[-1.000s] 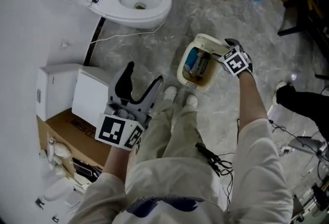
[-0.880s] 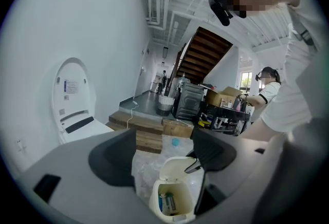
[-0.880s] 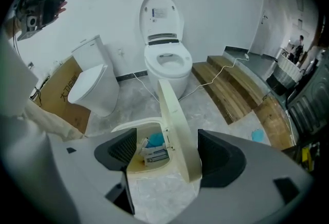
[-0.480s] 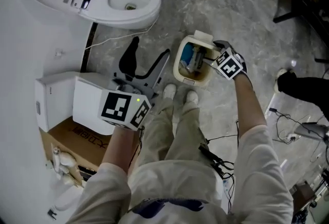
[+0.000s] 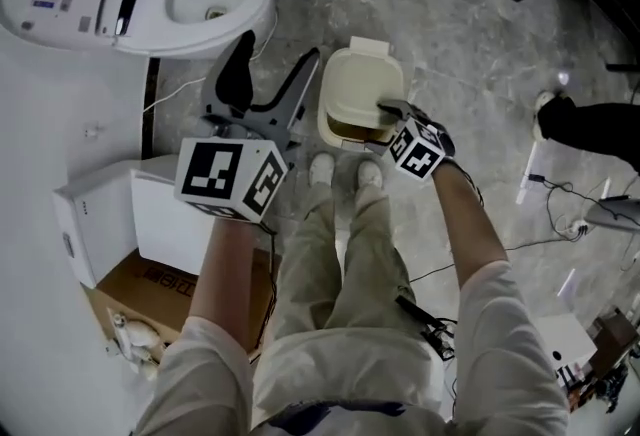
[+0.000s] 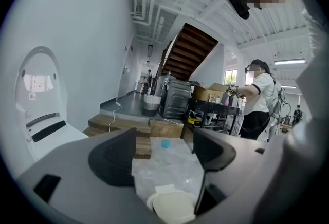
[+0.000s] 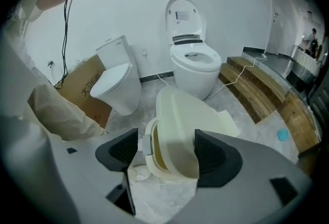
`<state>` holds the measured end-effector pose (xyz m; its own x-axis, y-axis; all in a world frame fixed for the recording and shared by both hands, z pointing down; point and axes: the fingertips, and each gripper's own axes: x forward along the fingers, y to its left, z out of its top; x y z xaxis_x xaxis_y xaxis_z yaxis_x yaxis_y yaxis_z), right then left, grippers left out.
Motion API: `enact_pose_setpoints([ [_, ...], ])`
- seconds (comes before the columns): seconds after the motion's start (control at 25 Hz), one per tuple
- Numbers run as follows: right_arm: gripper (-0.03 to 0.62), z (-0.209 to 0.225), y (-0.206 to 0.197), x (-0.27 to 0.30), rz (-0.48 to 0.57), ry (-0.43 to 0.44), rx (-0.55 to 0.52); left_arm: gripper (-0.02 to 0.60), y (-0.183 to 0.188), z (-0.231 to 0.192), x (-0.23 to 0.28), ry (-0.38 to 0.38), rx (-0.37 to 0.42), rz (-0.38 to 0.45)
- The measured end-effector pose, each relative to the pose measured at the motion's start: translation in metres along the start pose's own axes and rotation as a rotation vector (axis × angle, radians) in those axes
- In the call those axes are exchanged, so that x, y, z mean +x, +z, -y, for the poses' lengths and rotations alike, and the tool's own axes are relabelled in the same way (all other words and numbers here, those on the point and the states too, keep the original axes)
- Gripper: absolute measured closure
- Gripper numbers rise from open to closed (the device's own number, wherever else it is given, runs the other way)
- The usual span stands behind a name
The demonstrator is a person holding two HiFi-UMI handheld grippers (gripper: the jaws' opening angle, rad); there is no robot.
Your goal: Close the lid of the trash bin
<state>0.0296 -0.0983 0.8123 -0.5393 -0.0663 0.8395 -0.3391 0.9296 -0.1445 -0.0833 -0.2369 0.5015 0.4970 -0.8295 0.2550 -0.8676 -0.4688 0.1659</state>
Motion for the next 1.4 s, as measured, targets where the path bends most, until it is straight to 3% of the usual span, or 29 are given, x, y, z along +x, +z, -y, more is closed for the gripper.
enact_pose_setpoints([
  [0.52, 0.243, -0.040, -0.055, 0.068, -0.066, 0.097, 0.028, 0.256, -0.061, -0.010, 0.021, 0.023, -0.036, -0.023],
  [0.76, 0.242, -0.042, -0.067, 0.083, -0.119, 0.118, -0.013, 0.256, -0.070, -0.014, 0.024, 0.027, -0.034, -0.027],
  [1.4, 0.235, -0.045, -0.081, 0.103, -0.203, 0.175, 0.004, 0.256, -0.076, -0.024, 0.026, 0.027, -0.027, -0.039],
])
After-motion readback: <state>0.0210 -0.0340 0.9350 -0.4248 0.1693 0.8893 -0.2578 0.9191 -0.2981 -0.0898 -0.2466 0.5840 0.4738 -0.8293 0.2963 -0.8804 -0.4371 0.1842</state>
